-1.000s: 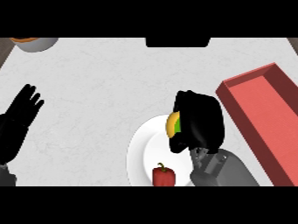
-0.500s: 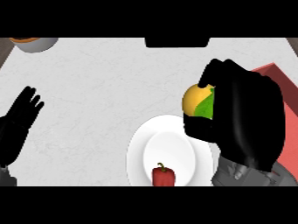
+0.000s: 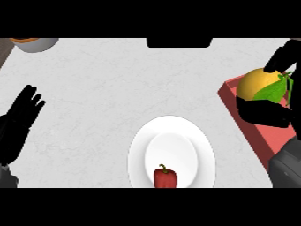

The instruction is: Pick the lemon from the plate and place it in the cardboard box

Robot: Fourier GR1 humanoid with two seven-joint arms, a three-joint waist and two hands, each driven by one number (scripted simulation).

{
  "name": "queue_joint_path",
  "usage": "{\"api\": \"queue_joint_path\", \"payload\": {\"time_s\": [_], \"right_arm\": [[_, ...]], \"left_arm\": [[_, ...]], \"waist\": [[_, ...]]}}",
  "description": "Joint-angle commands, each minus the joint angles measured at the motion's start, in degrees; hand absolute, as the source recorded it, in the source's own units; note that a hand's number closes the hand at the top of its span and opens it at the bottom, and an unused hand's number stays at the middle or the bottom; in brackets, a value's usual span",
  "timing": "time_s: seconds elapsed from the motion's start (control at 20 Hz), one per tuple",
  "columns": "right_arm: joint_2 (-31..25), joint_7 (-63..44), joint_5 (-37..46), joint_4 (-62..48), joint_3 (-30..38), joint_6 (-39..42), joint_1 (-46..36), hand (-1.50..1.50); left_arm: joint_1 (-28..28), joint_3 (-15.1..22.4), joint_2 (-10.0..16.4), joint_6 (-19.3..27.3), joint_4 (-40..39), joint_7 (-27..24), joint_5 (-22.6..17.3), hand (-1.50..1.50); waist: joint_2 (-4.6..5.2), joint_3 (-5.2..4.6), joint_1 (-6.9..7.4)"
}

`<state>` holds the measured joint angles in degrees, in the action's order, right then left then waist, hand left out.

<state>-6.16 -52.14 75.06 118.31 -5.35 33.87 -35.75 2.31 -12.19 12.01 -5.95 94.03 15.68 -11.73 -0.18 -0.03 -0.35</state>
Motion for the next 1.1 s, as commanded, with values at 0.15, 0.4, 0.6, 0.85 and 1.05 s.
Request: {"api": "queue_joint_path", "payload": {"time_s": [0.15, 0.4, 0.6, 0.85, 1.05], "right_arm": [[-4.0, 3.5, -2.6, -0.9, 7.1, 1.6, 3.0, 1.50], [-9.0, 14.0, -5.9, -6.3, 13.4, -8.2, 9.4, 1.50], [-9.0, 16.0, -5.9, -11.5, 13.8, -12.3, 10.3, 1.50], [-8.8, 21.5, -10.4, -20.3, 17.9, -17.1, 13.5, 1.50], [-6.7, 18.3, -10.7, -24.4, 21.4, -18.3, 17.6, 1.50]], "left_arm": [[-0.6, -2.4, 1.5, -2.5, -1.0, -0.9, -1.9, 0.00], [-2.2, 0.5, -0.9, -2.0, 0.6, -2.0, 0.3, 0.00], [1.0, -2.2, 1.4, -1.7, 0.1, 2.2, -1.6, 0.00], [0.3, 0.3, -1.2, -0.1, 0.8, 0.3, 1.1, 0.00], [2.1, -1.2, -0.1, -0.3, -0.4, 1.8, -0.3, 0.00]], "waist": [[0.14, 0.02, 0.44], [0.19, 0.05, 0.49], [0.19, 0.04, 0.49], [0.28, 0.07, 0.65], [0.35, 0.07, 0.41]]}}
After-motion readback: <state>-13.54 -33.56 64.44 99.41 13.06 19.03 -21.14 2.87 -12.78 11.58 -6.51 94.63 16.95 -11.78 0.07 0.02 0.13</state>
